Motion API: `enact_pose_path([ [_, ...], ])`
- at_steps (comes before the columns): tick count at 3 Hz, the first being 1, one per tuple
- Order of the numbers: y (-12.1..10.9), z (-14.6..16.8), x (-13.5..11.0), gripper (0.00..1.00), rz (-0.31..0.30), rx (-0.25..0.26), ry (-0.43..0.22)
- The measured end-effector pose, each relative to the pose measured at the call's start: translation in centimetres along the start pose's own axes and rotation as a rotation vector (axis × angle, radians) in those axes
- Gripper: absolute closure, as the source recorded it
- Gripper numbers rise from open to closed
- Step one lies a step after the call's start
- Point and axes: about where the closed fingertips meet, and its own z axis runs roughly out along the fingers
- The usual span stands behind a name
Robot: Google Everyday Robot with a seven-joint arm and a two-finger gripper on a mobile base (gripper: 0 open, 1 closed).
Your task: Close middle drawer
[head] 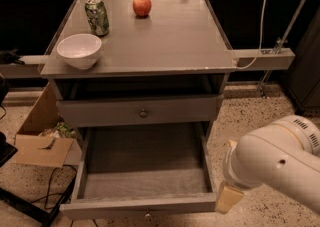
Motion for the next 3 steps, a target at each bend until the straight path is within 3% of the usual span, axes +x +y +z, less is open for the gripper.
enact_pose_path([
  [1, 1.5, 4.1, 0.4, 0.00, -0.023, -0.033, 0.026],
  [2, 8.1, 12.3, 3.7, 0.26, -0.004, -0.115, 0.034],
  [3, 12.7, 16.4, 5.7, 0.49, 0.002, -0.155, 0.013],
])
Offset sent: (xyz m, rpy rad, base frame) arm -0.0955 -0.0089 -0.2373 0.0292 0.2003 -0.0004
